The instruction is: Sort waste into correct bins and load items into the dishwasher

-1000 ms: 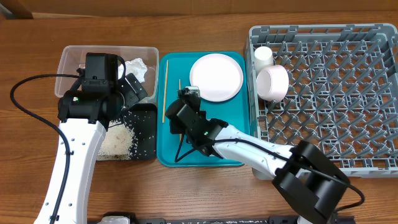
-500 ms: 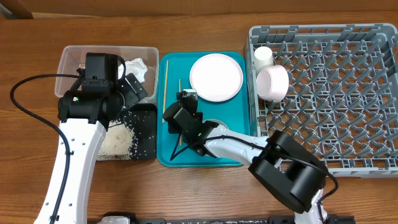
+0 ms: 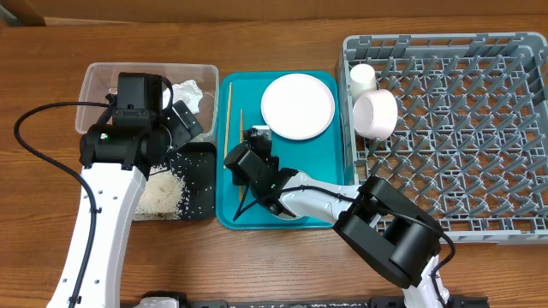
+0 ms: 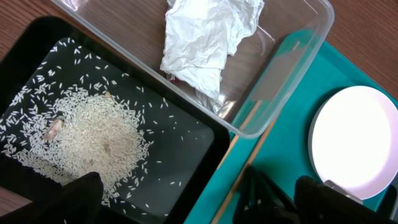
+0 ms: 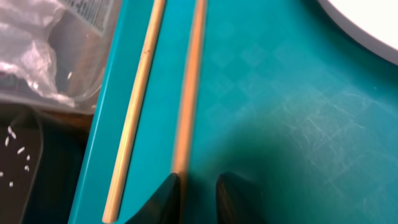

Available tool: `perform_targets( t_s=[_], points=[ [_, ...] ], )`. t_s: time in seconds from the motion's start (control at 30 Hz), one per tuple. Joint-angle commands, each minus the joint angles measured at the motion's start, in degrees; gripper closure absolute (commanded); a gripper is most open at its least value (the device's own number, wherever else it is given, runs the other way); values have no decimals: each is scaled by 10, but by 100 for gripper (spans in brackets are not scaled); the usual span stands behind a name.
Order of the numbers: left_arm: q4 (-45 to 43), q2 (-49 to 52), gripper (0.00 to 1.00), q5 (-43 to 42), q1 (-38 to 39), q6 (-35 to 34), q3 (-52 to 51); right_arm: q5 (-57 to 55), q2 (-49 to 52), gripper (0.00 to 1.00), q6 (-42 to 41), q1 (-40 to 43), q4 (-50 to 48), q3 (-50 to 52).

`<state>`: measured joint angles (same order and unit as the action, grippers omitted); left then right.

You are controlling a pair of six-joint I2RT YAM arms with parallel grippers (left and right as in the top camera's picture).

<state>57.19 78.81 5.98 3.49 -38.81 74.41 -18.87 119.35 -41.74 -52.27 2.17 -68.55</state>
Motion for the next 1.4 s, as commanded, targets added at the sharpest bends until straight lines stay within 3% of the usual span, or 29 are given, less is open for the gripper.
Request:
perform_targets(
  t_s=[0.0, 0.23, 0.53, 0.7, 0.8, 0.83, 1.0, 1.37],
  points=[
    [-2, -4, 0, 0, -1, 9, 7, -4, 8, 81, 0, -1, 0, 0],
    [-2, -4, 0, 0, -1, 9, 7, -4, -4, 96, 22, -1, 1, -9],
    [-2, -4, 0, 0, -1, 9, 7, -4, -128, 96, 32, -1, 56, -10],
    [-2, -4, 0, 0, -1, 9, 7, 6, -221, 80, 69, -1, 151, -10],
    [-2, -4, 0, 0, -1, 9, 7, 39, -263, 58, 92, -1, 233, -10],
    [-2, -4, 0, 0, -1, 9, 7, 64, -271, 55, 92, -1, 257, -10],
    [-2, -4, 0, 0, -1, 9, 7, 203, -267, 54, 87, -5, 343, 2],
    [-2, -4, 0, 0, -1, 9, 7, 168, -228, 53, 85, -14, 305, 79]
  ],
)
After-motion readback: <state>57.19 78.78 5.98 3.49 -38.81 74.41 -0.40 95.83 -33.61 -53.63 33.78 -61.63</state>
